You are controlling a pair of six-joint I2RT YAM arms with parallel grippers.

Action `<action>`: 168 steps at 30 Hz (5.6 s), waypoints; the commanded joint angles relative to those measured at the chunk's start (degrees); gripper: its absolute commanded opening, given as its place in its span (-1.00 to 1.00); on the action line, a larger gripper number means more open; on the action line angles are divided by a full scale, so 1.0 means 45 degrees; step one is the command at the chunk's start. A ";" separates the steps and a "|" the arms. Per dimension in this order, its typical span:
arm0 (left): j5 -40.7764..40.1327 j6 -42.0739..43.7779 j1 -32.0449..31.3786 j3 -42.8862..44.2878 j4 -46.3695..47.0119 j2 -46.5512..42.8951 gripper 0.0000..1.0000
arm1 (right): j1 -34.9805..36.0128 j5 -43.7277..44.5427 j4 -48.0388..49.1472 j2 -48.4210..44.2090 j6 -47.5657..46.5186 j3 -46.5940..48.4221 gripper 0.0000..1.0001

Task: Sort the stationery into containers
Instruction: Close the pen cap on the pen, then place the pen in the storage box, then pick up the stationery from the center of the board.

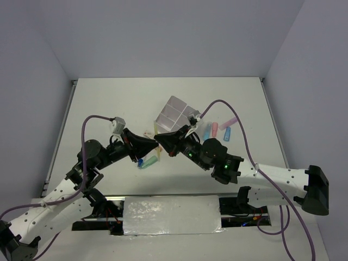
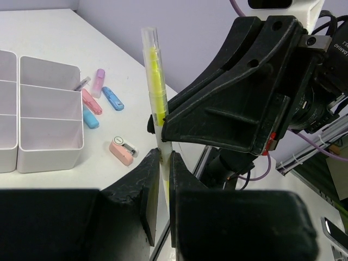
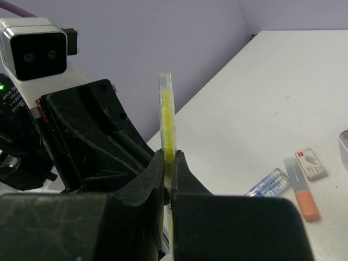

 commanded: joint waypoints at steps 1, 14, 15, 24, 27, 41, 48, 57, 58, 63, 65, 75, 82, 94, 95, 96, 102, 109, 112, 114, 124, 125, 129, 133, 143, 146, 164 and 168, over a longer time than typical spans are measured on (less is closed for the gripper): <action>0.1199 0.0194 -0.0038 0.0717 0.0948 0.0317 -0.68 | 0.0228 -0.0421 0.0592 -0.0179 -0.0242 -0.0118 -1.00; 0.2218 0.0096 -0.0057 0.0717 0.1536 0.1098 -1.00 | 0.0443 -0.0695 0.1296 -0.0630 -0.0653 -0.0528 -1.00; 0.2276 0.0135 -0.0058 0.0717 0.1515 0.1079 -1.00 | 0.0443 -0.0695 0.1316 -0.0669 -0.0653 -0.0567 -1.00; 0.3154 0.1287 -0.0057 0.0756 0.0696 0.0103 -1.00 | 0.0424 -0.0968 0.0282 -0.1235 -0.1219 -0.0119 0.10; 0.3350 0.1366 -0.0077 0.0795 0.0694 0.0219 -1.00 | 0.0424 -0.0910 -0.0304 -0.1255 -0.1550 0.0466 0.11; 0.3077 0.2069 -0.1034 0.1206 -0.0047 0.0982 -1.00 | 0.0424 -0.1457 -0.1594 -0.0669 -0.2587 0.2108 -0.01; 0.2979 0.2050 -0.1054 0.1284 -0.0125 0.0962 -1.00 | 0.0424 -0.1554 -0.1555 -0.0513 -0.2528 0.1738 -0.41; 0.2511 0.2556 -0.1054 0.2199 -0.0555 0.0610 -1.00 | 0.0443 -0.1886 -0.1009 -0.0357 -0.1904 0.0021 -1.00; 0.2491 0.2635 -0.1054 0.2395 -0.0633 0.0649 -1.00 | 0.0443 -0.1925 -0.0970 -0.0318 -0.1845 -0.0175 -1.00; 0.2569 0.3377 -0.1054 0.3819 -0.1101 0.1371 -1.00 | 0.0443 -0.2062 -0.0462 0.0072 -0.1221 -0.1581 -1.00; 0.2550 0.3611 -0.1054 0.4173 -0.1161 0.1625 -1.00 | 0.0463 -0.2295 -0.0151 0.0286 -0.1064 -0.2107 -1.00; 0.2588 0.4042 -0.0917 0.5795 -0.1220 0.2075 -1.00 | 0.1205 -0.2141 0.0398 0.1285 -0.0595 -0.2911 -1.00; 0.2921 0.4258 -0.0975 0.5116 -0.1905 0.2389 -1.00 | 0.1186 -0.1828 -0.0401 0.0154 -0.0945 -0.2521 -0.41; 0.1208 0.4220 -0.1522 0.4624 -0.2741 0.2330 -0.58 | 0.1186 -0.0076 -0.1028 -0.0531 -0.1220 -0.2110 -1.00; 0.0564 0.4102 -0.1522 0.4662 -0.2955 0.2290 0.29 | 0.1166 0.0394 -0.1124 -0.0571 -0.1181 -0.2072 -1.00; -0.0119 0.4004 -0.1522 0.4740 -0.3267 0.2290 0.78 | 0.1166 0.0959 -0.1319 -0.0571 -0.1103 -0.1820 -1.00; -0.6953 0.2754 -0.1522 0.6652 -0.9160 0.3128 0.99 | -0.1091 0.5648 -0.3878 0.0579 -0.1551 0.0054 -1.00; -0.9756 0.3002 -0.1522 0.6289 -1.2334 0.1785 0.99 | -0.4359 0.6101 -0.1030 0.1732 -0.2817 -0.0021 -1.00; -0.9132 0.3221 -0.1522 0.5041 -1.1593 0.0457 0.99 | -0.5022 0.6082 -0.0365 0.2220 -0.3347 0.0408 -1.00; -0.8508 0.3124 -0.1503 0.4160 -1.0812 -0.0286 0.98 | -0.5530 0.5637 -0.0286 0.2474 -0.3563 0.0759 -1.00; -0.8524 0.3046 -0.1503 0.4448 -1.1257 0.0746 0.99 | -0.7171 0.4132 0.0026 0.3216 -0.3817 0.1932 -1.00; -0.8563 0.3007 -0.1503 0.4467 -1.1297 0.0882 0.99 | -0.7271 0.3878 0.0085 0.3546 -0.3875 0.2029 -1.00; -0.8427 0.3085 -0.1483 0.4409 -1.1219 0.0981 0.99 | -0.7506 0.3075 0.1392 0.4427 -0.4577 0.1991 -1.00; -0.8368 0.3143 -0.1445 0.4409 -1.1161 0.1001 0.99 | -0.7545 0.2782 0.1823 0.5169 -0.5300 0.2245 -0.96; -0.7978 0.3183 -0.0917 0.4409 -1.1063 0.1214 0.99 | -0.7506 0.1981 0.2331 0.4431 -0.4307 0.0763 -0.06; -0.7997 0.3144 -0.0878 0.4467 -1.1102 0.1565 0.99 | -0.7506 0.2098 0.2351 0.3982 -0.4228 0.0372 0.06; -0.8290 -0.0704 0.0059 0.4918 -1.1065 0.7718 0.99 | -0.4656 0.1472 -0.7781 0.0231 -0.1475 0.1524 0.30; -0.7822 -0.0549 0.0838 0.4273 -0.9972 0.8596 0.88 | -0.4089 0.0657 -0.8196 -0.1210 -0.0967 0.0491 0.30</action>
